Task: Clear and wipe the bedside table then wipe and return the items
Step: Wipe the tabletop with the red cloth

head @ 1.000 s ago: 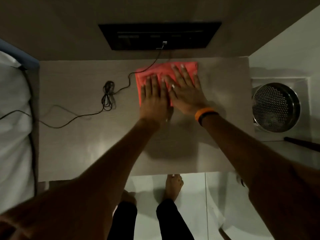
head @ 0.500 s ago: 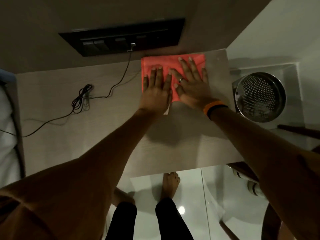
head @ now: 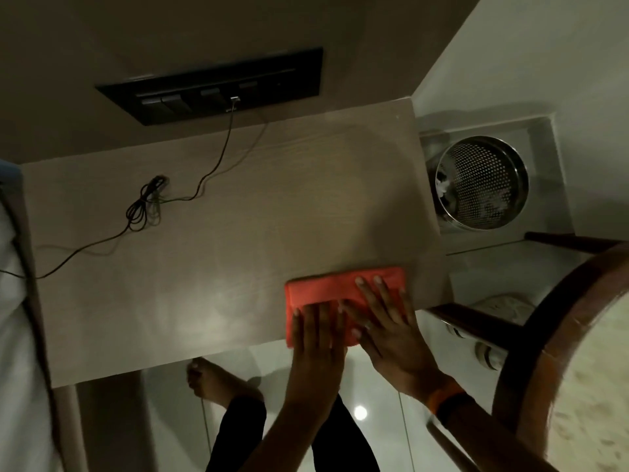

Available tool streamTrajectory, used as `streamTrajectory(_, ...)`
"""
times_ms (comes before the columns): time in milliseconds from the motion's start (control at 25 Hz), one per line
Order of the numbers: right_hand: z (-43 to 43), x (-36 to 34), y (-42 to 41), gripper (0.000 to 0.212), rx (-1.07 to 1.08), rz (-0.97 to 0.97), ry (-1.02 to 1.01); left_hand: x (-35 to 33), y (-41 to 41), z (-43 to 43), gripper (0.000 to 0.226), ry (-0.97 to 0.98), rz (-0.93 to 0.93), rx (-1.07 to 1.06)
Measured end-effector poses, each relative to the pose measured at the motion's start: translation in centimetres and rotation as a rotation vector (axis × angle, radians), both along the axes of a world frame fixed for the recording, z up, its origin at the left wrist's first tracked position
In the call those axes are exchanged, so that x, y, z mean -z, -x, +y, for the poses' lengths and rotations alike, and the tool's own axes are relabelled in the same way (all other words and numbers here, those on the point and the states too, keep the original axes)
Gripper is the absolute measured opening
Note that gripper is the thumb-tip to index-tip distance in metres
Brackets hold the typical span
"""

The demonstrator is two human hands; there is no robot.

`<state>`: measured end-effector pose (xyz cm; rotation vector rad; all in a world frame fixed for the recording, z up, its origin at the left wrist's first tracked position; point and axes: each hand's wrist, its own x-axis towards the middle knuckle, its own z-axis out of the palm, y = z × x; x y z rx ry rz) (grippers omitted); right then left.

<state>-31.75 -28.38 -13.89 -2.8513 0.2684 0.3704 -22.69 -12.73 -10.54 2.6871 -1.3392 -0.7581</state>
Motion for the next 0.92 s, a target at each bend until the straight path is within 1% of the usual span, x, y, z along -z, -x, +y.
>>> streamTrajectory(80, -1.2, -0.3, 0.8, 0.054, -0.027, 0.012, -0.006, -0.3, 1.1, -0.9, 0.068, -0.07, 0.077, -0.042)
streamTrajectory(200, -3.9, -0.3, -0.7, 0.051, -0.022, 0.047, 0.021, 0.3, 0.1, -2.7, 0.08, -0.02, 0.132, -0.071)
streamTrajectory(280, -6.2, -0.1, -3.0, 0.05, 0.002, 0.051, 0.076, 1.1, -2.2, -5.1, 0.084, 0.025, 0.121, -0.062)
streamTrajectory(360, -9.2, -0.1, -6.6, 0.051, 0.021, 0.049, 0.142, 1.7, -5.6, -8.9, 0.07, 0.055, 0.064, -0.054)
streamTrajectory(400, -10.8, -0.1, -8.7, 0.052, 0.034, 0.045, 0.141, 1.8, -7.7, -11.0, 0.064, 0.057, 0.019, -0.051)
streamTrajectory(520, -15.6, -0.3, -15.8, 0.055, 0.028, 0.053, 0.081, 3.2, -13.9, -15.7, 0.065, 0.06, -0.062, 0.003)
streamTrajectory(640, -20.1, -0.1, -21.7, 0.054, 0.03, 0.092, 0.029, 4.3, -18.8, -19.4, 0.063, 0.058, -0.102, -0.043)
streamTrajectory(760, -22.2, 0.4, -23.9, 0.055, 0.043, 0.114, 0.013, 3.8, -21.3, -21.6, 0.068, 0.063, -0.12, -0.031)
streamTrajectory(920, -21.8, 0.6, -22.2, 0.055, 0.055, 0.007, 0.032, 3.4, -21.5, -20.9, 0.062, 0.13, -0.101, 0.021)
